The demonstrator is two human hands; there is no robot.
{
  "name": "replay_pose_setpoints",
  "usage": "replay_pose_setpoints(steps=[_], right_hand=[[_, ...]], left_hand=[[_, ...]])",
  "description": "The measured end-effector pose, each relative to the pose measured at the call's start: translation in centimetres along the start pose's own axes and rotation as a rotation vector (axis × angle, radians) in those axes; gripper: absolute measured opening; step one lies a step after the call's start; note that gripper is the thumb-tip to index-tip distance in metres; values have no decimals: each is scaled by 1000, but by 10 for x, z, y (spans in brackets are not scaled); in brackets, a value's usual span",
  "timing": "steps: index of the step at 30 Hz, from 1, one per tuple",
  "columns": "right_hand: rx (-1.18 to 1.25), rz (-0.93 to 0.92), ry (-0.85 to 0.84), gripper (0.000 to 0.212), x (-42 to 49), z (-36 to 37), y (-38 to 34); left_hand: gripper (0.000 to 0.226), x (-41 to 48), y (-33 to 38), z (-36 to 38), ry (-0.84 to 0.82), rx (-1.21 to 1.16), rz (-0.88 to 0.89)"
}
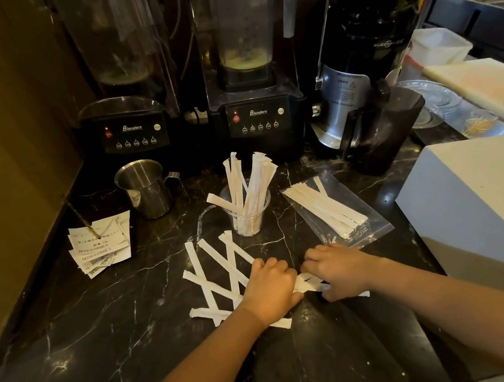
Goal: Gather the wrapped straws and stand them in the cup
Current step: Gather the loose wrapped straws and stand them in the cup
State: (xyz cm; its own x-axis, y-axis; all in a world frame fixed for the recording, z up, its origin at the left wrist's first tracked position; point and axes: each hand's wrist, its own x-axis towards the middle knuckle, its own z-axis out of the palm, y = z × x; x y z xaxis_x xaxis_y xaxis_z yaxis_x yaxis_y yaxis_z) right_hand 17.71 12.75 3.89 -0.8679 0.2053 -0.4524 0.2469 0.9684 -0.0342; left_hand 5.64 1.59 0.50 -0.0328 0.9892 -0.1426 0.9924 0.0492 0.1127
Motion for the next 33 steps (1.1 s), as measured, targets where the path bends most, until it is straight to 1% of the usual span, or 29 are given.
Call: replay_pose_setpoints(steps=[4,7,14,20,23,30,33], right_hand=[[-110,-38,29,35,-1,0,-3],[-195,-64,33,26,0,1,-5],[-227,-76,12,27,-3,5,-4],[-155,-74,-3,25,-8,4,-3],[-124,-86,44,24,-10,0,0],[-102,-76,215,20,-11,-20,7],[-106,-72,296,19,-11,-32,9]], left_hand=[[31,0,7,-3,12,-9,8],[27,0,13,-4,1,21,25],[25,2,22,-2,-17,45,40],[27,4,22,-1,-30,38,30],[27,5,19,-2,-28,-29,23],[31,8,10,-19,6,-272,-36],[32,7,5,-35,33,-311,-55]])
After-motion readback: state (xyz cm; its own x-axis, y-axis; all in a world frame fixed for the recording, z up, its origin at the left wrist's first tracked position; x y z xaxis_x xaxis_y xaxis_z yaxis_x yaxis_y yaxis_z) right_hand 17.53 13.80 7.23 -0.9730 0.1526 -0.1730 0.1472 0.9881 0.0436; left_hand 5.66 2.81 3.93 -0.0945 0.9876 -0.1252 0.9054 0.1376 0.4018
